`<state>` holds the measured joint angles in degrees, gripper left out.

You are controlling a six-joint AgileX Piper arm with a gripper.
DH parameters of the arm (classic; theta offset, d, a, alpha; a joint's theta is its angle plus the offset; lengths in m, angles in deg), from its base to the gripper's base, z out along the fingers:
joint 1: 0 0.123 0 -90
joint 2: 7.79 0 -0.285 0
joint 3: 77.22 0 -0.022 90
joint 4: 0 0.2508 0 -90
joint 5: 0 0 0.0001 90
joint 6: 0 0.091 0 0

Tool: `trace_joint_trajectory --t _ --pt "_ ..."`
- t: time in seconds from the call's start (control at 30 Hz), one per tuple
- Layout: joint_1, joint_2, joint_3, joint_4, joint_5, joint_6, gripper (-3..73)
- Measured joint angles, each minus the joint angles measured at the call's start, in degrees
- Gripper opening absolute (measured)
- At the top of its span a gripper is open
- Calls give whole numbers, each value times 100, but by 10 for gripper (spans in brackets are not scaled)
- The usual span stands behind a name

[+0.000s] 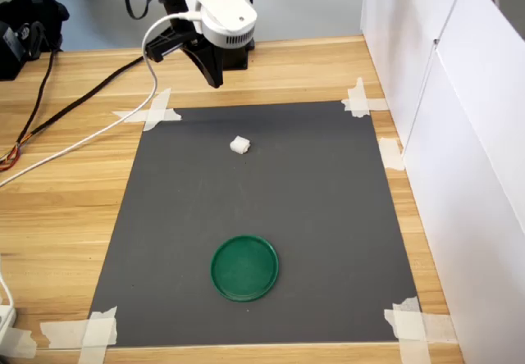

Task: Grasp a white terminal and put it in the green lid.

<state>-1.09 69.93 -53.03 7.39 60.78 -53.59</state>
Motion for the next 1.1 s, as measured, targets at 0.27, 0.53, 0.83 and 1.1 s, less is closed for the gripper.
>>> trace_joint_trajectory --t 0.27,0.53,0.83,1.1 --pt "934 385 -2 -739 -86 112 16" --pt "1499 464 -2 -938 -2 312 313" --pt "1618 464 -2 -1072 -364 547 675" --pt "1618 529 288 -1044 -439 -92 700"
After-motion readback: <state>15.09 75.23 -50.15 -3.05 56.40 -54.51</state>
